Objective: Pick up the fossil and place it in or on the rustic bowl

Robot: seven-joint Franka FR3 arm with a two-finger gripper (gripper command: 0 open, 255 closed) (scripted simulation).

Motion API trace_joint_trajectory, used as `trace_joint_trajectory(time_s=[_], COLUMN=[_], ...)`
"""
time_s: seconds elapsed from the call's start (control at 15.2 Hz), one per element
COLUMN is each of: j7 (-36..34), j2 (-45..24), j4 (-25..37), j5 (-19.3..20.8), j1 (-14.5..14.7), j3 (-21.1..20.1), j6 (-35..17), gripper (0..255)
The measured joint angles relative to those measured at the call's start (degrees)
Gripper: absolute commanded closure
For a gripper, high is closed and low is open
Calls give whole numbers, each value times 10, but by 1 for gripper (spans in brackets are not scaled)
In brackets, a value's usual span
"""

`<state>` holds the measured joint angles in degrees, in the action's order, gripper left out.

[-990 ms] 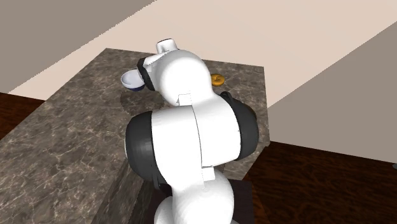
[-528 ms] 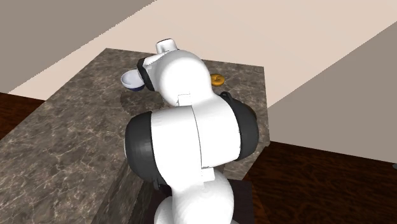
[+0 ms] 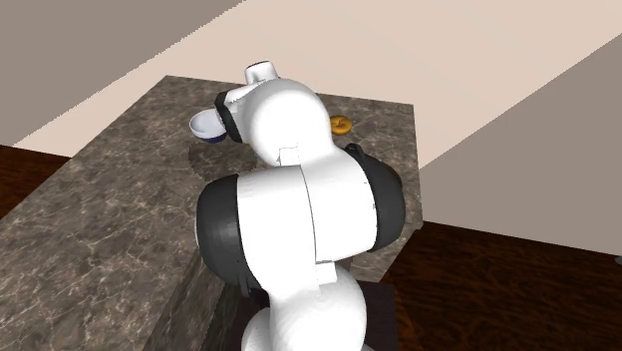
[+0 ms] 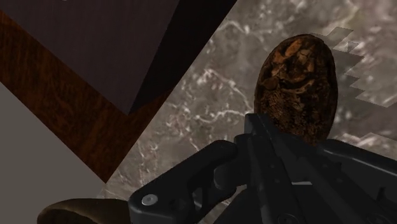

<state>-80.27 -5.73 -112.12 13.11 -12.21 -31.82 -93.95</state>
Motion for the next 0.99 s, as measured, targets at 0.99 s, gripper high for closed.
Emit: trace_joint_trajectory(time_s=[0.99], j7=[210], j2=[154], j4=[-210], j5=[-206], j1=[-39], j3=[61], j6=[-319], gripper=[0])
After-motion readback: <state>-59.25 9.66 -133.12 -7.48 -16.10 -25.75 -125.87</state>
